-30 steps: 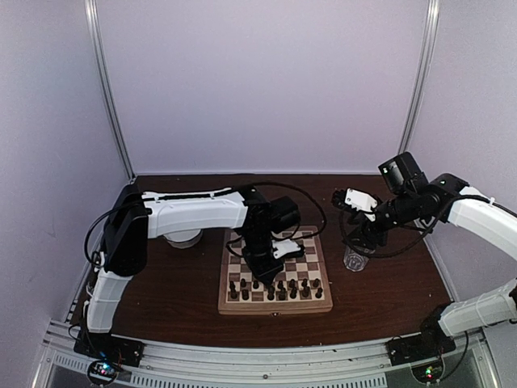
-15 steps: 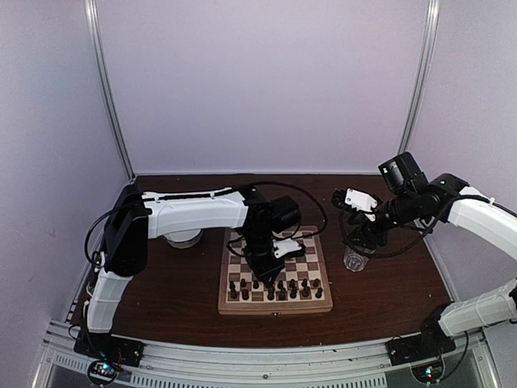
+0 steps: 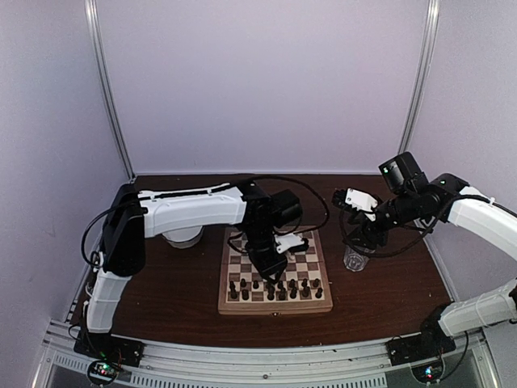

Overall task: Set up the chess pieces on the board
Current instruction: Place the pawn at e7, then pick up the chess pile from the chessboard.

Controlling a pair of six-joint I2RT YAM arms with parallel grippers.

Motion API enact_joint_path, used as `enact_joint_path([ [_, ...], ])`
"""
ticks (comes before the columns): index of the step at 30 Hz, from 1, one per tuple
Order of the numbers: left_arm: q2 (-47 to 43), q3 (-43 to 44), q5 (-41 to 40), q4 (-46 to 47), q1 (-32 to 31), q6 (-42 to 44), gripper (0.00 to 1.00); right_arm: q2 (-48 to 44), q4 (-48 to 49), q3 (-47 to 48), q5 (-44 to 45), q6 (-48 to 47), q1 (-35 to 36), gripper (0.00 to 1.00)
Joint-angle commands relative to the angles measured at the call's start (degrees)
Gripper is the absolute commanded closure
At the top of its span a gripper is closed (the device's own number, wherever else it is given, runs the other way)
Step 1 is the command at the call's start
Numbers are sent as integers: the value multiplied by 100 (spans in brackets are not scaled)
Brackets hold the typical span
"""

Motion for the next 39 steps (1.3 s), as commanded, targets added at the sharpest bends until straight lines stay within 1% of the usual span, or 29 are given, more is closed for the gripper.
enact_joint_path([
  [1, -797, 276, -286, -77, 281, 95, 63, 14, -54, 140, -72, 19, -51, 40],
  [4, -1212, -94, -371, 195, 654, -182, 64, 271, -63, 361, -108, 6, -37, 42],
  [6, -1437, -580, -148, 740, 934, -584, 68, 599, -104, 586, -209, 77, 40, 44],
  [8, -1595, -1127, 186, 1474, 1162, -1017, 69, 1043, -257, 915, -227, 121, 226, 48],
  [10, -1654, -1549, 356, 2142, 1247, -1400, 71, 1483, -320, 1177, -194, 245, 426, 54],
  [12, -1616, -1791, 387, 2679, 1263, -1657, 74, 1886, -354, 1404, -197, 321, 645, 60],
  [14, -1562, -1908, 460, 2995, 1263, -1866, 76, 2268, -347, 1582, -140, 341, 870, 64],
  [18, -1534, -2200, 462, 3401, 1268, -2211, 77, 2949, -366, 1943, -77, 388, 1230, 68],
  [19, -1551, -2286, 404, 3448, 1290, -2344, 77, 3102, -358, 2007, -90, 422, 1285, 69],
  [21, -1645, -2553, 359, 3554, 1401, -2763, 74, 3358, -281, 2117, -99, 534, 1343, 69],
  [23, -1926, -3059, 505, 3945, 1592, -3283, 72, 3547, -129, 2150, -85, 629, 1378, 70],
  [25, -2267, -3630, 529, 4460, 1729, -3595, 71, 3705, 29, 2189, 1, 713, 1418, 69],
  [27, -2542, -3996, 476, 4797, 1789, -3656, 70, 3888, 52, 2290, 44, 769, 1455, 68],
  [30, -2760, -4211, 521, 5007, 1799, -3653, 68, 4150, -32, 2499, 75, 845, 1494, 68],
  [39, -3044, -4414, 524, 5290, 1817, -3792, 68, 4601, -40, 2820, 271, 1116, 1505, 67],
])
